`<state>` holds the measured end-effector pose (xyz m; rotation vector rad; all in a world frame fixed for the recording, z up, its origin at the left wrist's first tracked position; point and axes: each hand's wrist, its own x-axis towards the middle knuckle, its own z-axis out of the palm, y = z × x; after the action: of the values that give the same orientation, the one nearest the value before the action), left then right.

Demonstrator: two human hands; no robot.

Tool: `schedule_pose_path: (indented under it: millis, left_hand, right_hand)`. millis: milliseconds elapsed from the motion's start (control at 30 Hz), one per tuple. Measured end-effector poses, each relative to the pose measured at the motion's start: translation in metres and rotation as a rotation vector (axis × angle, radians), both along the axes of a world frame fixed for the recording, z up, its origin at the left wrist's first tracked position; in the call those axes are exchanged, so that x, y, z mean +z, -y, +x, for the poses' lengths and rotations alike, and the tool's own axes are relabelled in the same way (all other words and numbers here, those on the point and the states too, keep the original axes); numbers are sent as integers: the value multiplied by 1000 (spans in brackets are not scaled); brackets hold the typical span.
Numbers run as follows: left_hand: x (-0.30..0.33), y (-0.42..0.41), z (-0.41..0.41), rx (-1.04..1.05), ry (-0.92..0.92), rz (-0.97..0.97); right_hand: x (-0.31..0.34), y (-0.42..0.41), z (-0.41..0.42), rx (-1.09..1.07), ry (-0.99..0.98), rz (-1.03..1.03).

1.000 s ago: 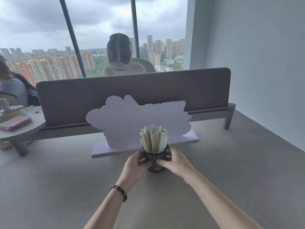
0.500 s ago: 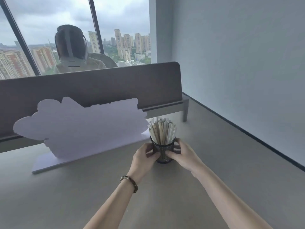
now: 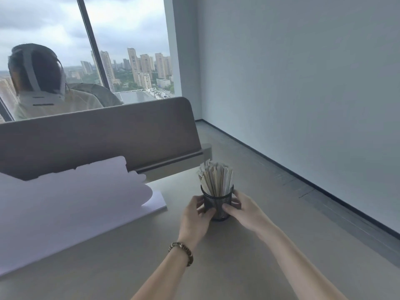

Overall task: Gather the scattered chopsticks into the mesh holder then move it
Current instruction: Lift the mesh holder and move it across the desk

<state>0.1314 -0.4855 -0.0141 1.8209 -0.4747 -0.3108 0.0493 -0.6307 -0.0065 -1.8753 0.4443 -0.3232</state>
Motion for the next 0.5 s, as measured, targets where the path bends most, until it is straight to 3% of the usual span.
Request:
schedule_pose_path:
  millis: [300, 500]
  left_hand:
    - [-4, 24, 4, 40, 41, 4]
    - [-3, 20, -2, 93, 60, 110]
  right_hand:
    - [-6, 22, 4, -14, 19, -18]
    - [8, 16, -4, -19, -124, -139]
